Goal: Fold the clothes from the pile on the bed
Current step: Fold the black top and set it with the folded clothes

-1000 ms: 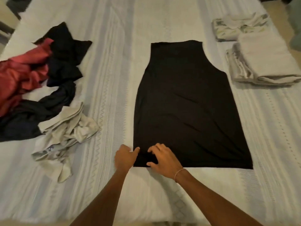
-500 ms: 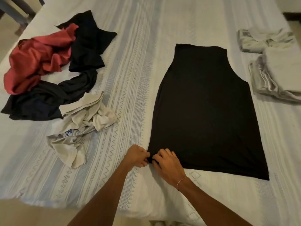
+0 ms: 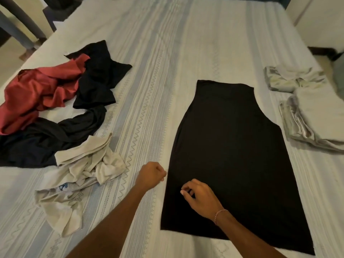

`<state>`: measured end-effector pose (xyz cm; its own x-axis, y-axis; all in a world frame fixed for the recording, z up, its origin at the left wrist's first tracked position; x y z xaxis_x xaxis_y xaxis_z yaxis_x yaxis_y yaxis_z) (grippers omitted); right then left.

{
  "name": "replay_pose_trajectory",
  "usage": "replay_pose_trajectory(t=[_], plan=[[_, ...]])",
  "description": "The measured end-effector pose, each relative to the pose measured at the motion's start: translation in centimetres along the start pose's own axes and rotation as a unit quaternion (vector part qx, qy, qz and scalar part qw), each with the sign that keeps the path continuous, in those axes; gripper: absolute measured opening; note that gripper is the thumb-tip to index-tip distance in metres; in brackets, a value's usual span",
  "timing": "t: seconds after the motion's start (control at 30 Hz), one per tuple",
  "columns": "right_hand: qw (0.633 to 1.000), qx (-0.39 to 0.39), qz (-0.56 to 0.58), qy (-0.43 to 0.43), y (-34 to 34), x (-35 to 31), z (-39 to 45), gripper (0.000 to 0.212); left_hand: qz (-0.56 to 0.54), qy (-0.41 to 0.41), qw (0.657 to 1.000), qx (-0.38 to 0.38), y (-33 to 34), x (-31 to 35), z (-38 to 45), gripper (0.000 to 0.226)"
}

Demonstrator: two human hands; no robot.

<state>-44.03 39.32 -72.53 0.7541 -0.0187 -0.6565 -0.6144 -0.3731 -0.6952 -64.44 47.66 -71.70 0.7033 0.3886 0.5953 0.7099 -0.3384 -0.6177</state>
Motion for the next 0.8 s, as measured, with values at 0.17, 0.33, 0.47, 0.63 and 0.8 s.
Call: replay_pose_trajectory(t=[0.17, 0.33, 0.47, 0.63, 0.8], plan=[[1.000, 0.018, 0.005, -0.004, -5.6, 1.6, 7.4, 0.019, -0.016, 0.093, 0.995, 0.046, 0.1, 5.0, 7.3, 0.012], [0.997, 0.053, -0.029, -0.053, -10.3, 2.8, 16.8, 0.024, -0.010, 0.114, 0.992, 0.049, 0.9, 8.4, 14.7, 0.033], [0.992, 0.019, -0.078, -0.093, -12.3, 2.7, 23.7, 0.030, -0.013, 0.041, 0.999, 0.006, 1.5, 7.8, 17.8, 0.059], [0.984, -0.005, -0.175, -0.018, -15.0, 2.8, 28.4, 0.035, -0.040, -0.044, 0.997, -0.042, 1.4, 8.4, 19.2, 0.068], [0.945, -0.031, -0.323, 0.038, -16.4, 3.3, 30.5, 0.052, -0.060, -0.087, 0.991, -0.077, 1.1, 8.5, 20.0, 0.071]])
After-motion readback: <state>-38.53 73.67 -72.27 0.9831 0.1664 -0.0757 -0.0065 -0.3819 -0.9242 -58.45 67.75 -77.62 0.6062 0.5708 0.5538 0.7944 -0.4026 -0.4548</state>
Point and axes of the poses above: each hand's wrist, its own z-axis towards the middle knuckle, its own y-axis out of the palm, x = y × z, the point moved 1 cm from there along z, towards the middle knuckle, and after that the axes turned 2 degrees about x, right-handed, at the moved point
